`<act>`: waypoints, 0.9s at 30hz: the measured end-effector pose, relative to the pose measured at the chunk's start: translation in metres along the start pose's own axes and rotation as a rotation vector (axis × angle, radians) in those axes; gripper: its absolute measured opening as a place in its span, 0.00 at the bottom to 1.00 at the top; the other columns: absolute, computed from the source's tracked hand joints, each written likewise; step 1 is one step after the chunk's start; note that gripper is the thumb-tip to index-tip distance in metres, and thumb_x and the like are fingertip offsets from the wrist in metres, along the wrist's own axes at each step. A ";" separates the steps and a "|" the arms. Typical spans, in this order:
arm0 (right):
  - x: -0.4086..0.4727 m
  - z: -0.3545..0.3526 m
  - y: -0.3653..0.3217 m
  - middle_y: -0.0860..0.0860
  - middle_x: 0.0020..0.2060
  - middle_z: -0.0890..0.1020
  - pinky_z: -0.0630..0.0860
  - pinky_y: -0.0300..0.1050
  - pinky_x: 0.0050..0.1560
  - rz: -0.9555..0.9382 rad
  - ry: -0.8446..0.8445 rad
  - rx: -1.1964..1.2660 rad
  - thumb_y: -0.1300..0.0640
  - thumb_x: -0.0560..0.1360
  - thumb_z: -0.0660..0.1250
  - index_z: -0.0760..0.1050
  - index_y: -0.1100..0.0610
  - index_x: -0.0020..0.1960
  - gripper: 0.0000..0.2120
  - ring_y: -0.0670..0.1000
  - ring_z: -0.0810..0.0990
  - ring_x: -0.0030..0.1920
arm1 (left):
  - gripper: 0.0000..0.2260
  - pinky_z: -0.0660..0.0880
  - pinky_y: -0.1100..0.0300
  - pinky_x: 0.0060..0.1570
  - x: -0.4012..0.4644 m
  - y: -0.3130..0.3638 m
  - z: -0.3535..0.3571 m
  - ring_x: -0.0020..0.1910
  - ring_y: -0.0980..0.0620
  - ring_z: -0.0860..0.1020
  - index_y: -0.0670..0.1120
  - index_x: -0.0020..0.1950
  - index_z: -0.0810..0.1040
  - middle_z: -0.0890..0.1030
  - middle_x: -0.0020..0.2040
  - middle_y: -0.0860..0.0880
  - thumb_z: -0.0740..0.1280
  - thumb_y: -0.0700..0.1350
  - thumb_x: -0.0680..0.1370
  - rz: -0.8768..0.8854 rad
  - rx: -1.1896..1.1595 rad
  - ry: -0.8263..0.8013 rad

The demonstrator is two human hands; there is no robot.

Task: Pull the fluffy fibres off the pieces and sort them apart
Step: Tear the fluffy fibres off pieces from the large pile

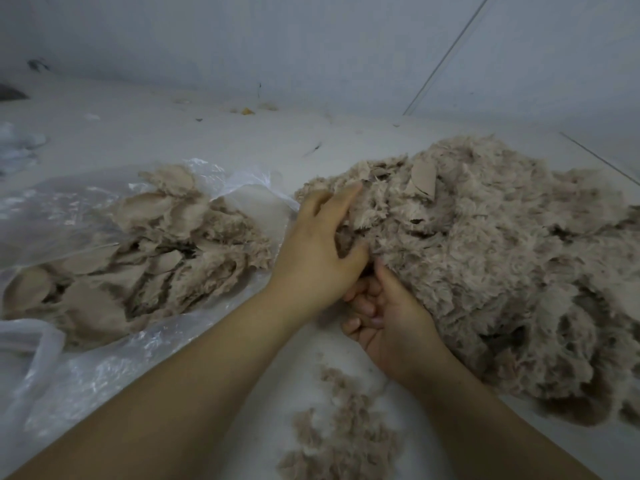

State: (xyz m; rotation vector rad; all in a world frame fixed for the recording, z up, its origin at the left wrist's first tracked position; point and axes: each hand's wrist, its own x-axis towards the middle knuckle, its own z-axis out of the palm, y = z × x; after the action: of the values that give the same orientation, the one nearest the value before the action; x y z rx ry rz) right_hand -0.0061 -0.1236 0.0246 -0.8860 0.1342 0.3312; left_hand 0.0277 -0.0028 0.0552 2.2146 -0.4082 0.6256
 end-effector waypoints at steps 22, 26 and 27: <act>0.006 0.003 0.000 0.49 0.23 0.64 0.69 0.37 0.25 0.076 0.068 -0.083 0.38 0.78 0.56 0.78 0.58 0.27 0.31 0.44 0.61 0.19 | 0.08 0.66 0.75 0.44 -0.036 -0.036 0.008 0.44 0.61 0.71 0.41 0.43 0.81 0.71 0.43 0.50 0.68 0.29 0.72 -0.024 -0.051 0.210; 0.001 0.004 0.001 0.45 0.23 0.73 0.69 0.33 0.27 -0.002 -0.034 -0.224 0.43 0.69 0.66 0.75 0.57 0.37 0.16 0.41 0.70 0.22 | 0.05 0.68 0.69 0.41 -0.035 -0.032 0.007 0.39 0.55 0.72 0.39 0.43 0.80 0.75 0.40 0.46 0.67 0.32 0.73 0.112 -0.007 0.177; 0.001 0.003 0.003 0.44 0.22 0.75 0.69 0.32 0.27 -0.024 -0.061 -0.242 0.44 0.69 0.66 0.73 0.57 0.40 0.15 0.40 0.73 0.23 | 0.04 0.70 0.65 0.39 -0.036 -0.031 0.006 0.38 0.54 0.74 0.39 0.43 0.81 0.77 0.39 0.46 0.67 0.33 0.73 0.129 0.008 0.150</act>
State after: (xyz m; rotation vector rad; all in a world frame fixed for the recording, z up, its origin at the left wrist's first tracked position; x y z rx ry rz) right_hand -0.0065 -0.1197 0.0241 -1.1150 0.0270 0.3570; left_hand 0.0141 0.0154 0.0131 2.1435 -0.4743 0.8573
